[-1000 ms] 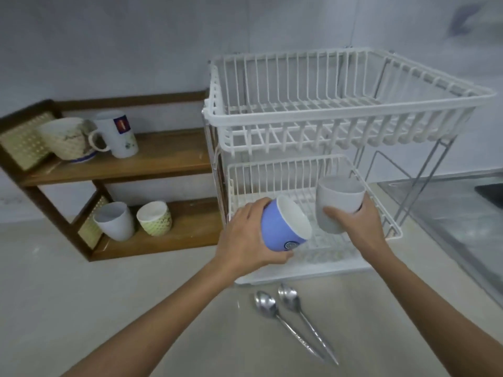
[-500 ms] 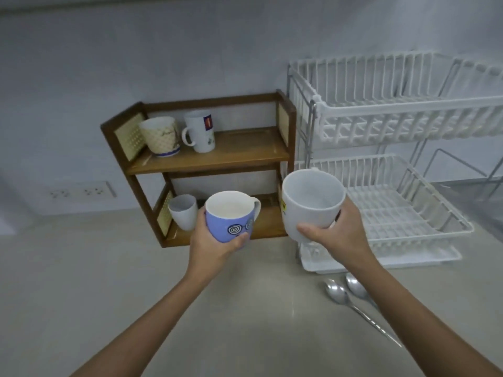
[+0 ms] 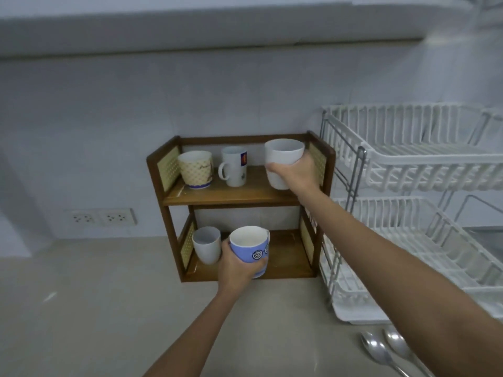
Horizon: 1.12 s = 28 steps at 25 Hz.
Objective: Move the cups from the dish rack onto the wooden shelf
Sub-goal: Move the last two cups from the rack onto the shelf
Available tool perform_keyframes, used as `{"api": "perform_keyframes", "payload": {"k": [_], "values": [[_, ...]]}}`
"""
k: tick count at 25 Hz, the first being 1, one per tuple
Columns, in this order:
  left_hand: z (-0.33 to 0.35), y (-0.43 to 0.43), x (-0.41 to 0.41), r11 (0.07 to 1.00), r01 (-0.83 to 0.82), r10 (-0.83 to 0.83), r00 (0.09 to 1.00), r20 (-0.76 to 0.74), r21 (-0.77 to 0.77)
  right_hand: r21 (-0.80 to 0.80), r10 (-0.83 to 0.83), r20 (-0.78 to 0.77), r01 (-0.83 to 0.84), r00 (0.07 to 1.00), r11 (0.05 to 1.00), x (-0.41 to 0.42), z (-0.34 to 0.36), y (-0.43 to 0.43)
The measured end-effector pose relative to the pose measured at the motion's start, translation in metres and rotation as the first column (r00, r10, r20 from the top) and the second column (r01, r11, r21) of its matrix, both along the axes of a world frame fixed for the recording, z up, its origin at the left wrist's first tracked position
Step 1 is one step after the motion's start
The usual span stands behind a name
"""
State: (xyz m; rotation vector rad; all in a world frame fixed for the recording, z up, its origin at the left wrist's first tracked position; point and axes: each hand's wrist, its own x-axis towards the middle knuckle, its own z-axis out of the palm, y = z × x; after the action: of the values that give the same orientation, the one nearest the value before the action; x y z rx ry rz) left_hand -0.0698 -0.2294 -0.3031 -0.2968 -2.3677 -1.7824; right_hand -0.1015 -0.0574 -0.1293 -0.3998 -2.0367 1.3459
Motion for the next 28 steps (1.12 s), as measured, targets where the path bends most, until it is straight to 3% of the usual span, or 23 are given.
{"api": "perform_keyframes", "payload": {"k": [5,11,14,17,18,20,23,26,28], "values": [[-0.008,0.013,-0.028,0.999,0.035,-0.036,0.999,0.032,0.015,0.022,-0.095,0.087,0.094,0.992,0.995,-0.050,-0.009,0.014],[-0.005,0.017,-0.052,0.995,0.093,-0.094,0.995,0.021,0.031,0.023,-0.054,0.055,0.053,0.997,0.998,-0.064,-0.016,0.019],[-0.004,0.023,-0.058,0.996,0.085,-0.085,0.996,0.034,0.003,0.234,-0.160,-0.075,0.173,0.984,0.957,-0.033,-0.034,0.011],[-0.005,0.029,-0.063,0.998,0.051,-0.048,0.998,0.043,-0.048,0.420,-0.202,-0.285,0.312,0.937,0.852,0.030,-0.107,-0.006],[-0.006,0.033,-0.066,0.997,0.048,-0.045,0.998,0.050,-0.067,0.488,-0.152,-0.249,0.260,0.957,0.834,0.054,-0.141,-0.011],[-0.009,0.043,-0.070,0.994,0.062,-0.056,0.996,0.068,-0.094,0.570,-0.077,0.009,0.058,0.997,0.820,0.093,-0.204,-0.018],[-0.018,0.062,-0.072,0.989,0.061,-0.048,0.994,0.102,-0.133,0.576,-0.082,0.490,-0.252,0.868,0.778,0.124,-0.264,-0.018],[-0.031,0.083,-0.072,0.990,0.046,-0.027,0.990,0.137,-0.136,0.558,-0.078,0.665,-0.425,0.743,0.713,0.135,-0.295,-0.015],[-0.040,0.096,-0.075,0.991,0.033,-0.013,0.988,0.153,-0.133,0.546,-0.072,0.691,-0.454,0.720,0.704,0.136,-0.301,-0.014]]}}
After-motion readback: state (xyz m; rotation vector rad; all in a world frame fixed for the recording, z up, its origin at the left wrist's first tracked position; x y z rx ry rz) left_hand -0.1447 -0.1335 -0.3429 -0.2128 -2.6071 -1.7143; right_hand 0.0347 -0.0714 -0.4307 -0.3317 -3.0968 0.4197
